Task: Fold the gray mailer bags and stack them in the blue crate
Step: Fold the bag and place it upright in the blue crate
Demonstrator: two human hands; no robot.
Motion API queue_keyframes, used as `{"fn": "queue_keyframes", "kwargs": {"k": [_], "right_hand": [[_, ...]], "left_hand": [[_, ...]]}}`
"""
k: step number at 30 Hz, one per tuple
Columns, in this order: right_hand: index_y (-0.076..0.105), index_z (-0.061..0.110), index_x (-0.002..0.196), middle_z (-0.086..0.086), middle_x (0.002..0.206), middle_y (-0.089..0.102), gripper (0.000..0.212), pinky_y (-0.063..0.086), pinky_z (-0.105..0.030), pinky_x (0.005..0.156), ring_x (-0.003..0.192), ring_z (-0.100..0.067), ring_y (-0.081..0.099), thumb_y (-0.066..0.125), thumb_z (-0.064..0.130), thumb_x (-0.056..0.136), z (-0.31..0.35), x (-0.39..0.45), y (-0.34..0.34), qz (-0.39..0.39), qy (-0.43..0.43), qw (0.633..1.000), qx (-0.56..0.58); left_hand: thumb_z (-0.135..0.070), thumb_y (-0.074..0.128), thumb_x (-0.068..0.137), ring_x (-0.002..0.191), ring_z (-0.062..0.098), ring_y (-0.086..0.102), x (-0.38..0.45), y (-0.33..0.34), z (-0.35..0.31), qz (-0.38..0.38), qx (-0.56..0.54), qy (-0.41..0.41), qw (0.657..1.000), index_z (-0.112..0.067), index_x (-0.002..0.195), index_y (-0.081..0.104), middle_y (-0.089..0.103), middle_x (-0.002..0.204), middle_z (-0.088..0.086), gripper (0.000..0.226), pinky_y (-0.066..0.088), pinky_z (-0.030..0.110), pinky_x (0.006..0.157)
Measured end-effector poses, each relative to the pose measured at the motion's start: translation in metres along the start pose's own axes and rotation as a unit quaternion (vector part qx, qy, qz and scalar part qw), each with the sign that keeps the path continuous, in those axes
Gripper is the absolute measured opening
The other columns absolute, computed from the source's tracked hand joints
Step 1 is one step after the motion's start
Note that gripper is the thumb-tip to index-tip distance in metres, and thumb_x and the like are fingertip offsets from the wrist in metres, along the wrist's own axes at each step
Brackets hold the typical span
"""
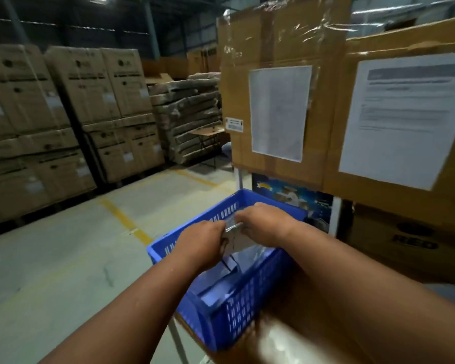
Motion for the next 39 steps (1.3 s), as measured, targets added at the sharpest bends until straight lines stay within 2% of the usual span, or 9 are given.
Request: {"fn": "queue_keyframes", "kwargs": {"k": [3, 7, 13, 16, 19, 23, 27, 32, 39], "right_hand": [[0.064, 0.032, 0.104, 0.004, 0.096, 0.067, 0.006, 0.051, -0.041, 0.074, 0.090, -0.025, 0.060, 0.062, 0.029, 0.100, 0.026, 0.060, 0.031, 0.034, -0.030, 0.999, 0.004], [0.067, 0.034, 0.109, 0.002, 0.104, 0.071, 0.017, 0.043, -0.034, 0.072, 0.089, -0.023, 0.060, 0.067, 0.028, 0.093, 0.040, 0.114, 0.096, 0.114, -0.045, 0.992, 0.009], [0.076, 0.030, 0.115, 0.001, 0.109, 0.076, 0.028, 0.053, -0.032, 0.081, 0.098, -0.024, 0.069, 0.078, 0.027, 0.087, 0.049, 0.139, 0.184, 0.279, -0.050, 0.959, -0.022], [0.079, 0.026, 0.115, -0.004, 0.106, 0.077, 0.027, 0.057, -0.034, 0.086, 0.097, -0.027, 0.071, 0.074, 0.022, 0.088, 0.050, 0.137, 0.220, 0.331, -0.055, 0.939, -0.077], [0.077, 0.023, 0.123, -0.008, 0.120, 0.073, 0.031, 0.048, -0.034, 0.082, 0.109, -0.033, 0.069, 0.068, 0.019, 0.093, 0.051, 0.141, 0.237, 0.322, -0.052, 0.938, -0.117], [0.075, 0.023, 0.125, -0.006, 0.126, 0.073, 0.033, 0.055, -0.040, 0.090, 0.116, -0.034, 0.069, 0.069, 0.020, 0.092, 0.053, 0.151, 0.241, 0.290, -0.065, 0.942, -0.158], [0.075, 0.027, 0.121, -0.003, 0.125, 0.071, 0.032, 0.051, -0.038, 0.076, 0.115, -0.034, 0.068, 0.072, 0.021, 0.090, 0.063, 0.165, 0.239, 0.250, -0.100, 0.948, -0.167], [0.074, 0.033, 0.125, 0.000, 0.126, 0.068, 0.034, 0.046, -0.039, 0.071, 0.118, -0.032, 0.065, 0.069, 0.020, 0.094, 0.071, 0.173, 0.240, 0.225, -0.118, 0.951, -0.177], [0.073, 0.036, 0.128, -0.001, 0.127, 0.067, 0.038, 0.055, -0.037, 0.083, 0.116, -0.031, 0.067, 0.076, 0.028, 0.090, 0.066, 0.159, 0.226, 0.258, -0.106, 0.946, -0.163]], "left_hand": [[-0.041, 0.058, 0.096, 0.101, 0.034, 0.065, 0.007, 0.022, 0.056, 0.034, 0.012, -0.042, 0.998, -0.027, 0.093, 0.049, 0.070, 0.106, 0.007, 0.016, 0.036, 0.038, 0.067], [-0.039, 0.061, 0.092, 0.104, 0.032, 0.067, 0.014, 0.070, 0.102, 0.117, 0.015, -0.062, 0.991, -0.029, 0.089, 0.054, 0.071, 0.107, 0.005, 0.014, 0.044, 0.037, 0.071], [-0.041, 0.077, 0.086, 0.089, 0.028, 0.065, 0.014, 0.154, 0.113, 0.268, 0.004, -0.051, 0.962, -0.021, 0.106, 0.076, 0.066, 0.092, 0.002, 0.029, 0.054, 0.038, 0.076], [-0.044, 0.088, 0.081, 0.101, 0.028, 0.071, 0.014, 0.183, 0.108, 0.330, 0.003, -0.048, 0.943, -0.021, 0.113, 0.077, 0.073, 0.104, 0.002, 0.041, 0.051, 0.036, 0.077], [-0.042, 0.091, 0.079, 0.113, 0.029, 0.070, 0.018, 0.201, 0.111, 0.359, 0.016, -0.058, 0.932, -0.024, 0.120, 0.074, 0.072, 0.119, 0.002, 0.048, 0.055, 0.041, 0.087], [-0.031, 0.087, 0.083, 0.125, 0.028, 0.067, 0.024, 0.216, 0.121, 0.361, 0.046, -0.065, 0.929, -0.021, 0.129, 0.071, 0.069, 0.134, 0.002, 0.050, 0.056, 0.044, 0.099], [-0.026, 0.080, 0.088, 0.125, 0.028, 0.067, 0.029, 0.219, 0.132, 0.335, 0.073, -0.064, 0.937, -0.019, 0.131, 0.070, 0.069, 0.135, 0.002, 0.045, 0.055, 0.042, 0.099], [-0.026, 0.079, 0.088, 0.125, 0.027, 0.066, 0.029, 0.216, 0.142, 0.337, 0.086, -0.080, 0.934, -0.022, 0.131, 0.070, 0.067, 0.135, 0.001, 0.044, 0.055, 0.041, 0.099], [-0.028, 0.079, 0.086, 0.120, 0.028, 0.068, 0.029, 0.201, 0.130, 0.314, 0.090, -0.064, 0.943, -0.024, 0.128, 0.069, 0.067, 0.129, -0.001, 0.043, 0.058, 0.044, 0.097]]}}
Point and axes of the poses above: each hand's wrist, its own x-axis towards the middle knuckle, its own y-axis out of the palm, z = x × y, the point moved 10 cm from there along x, towards the middle knuckle
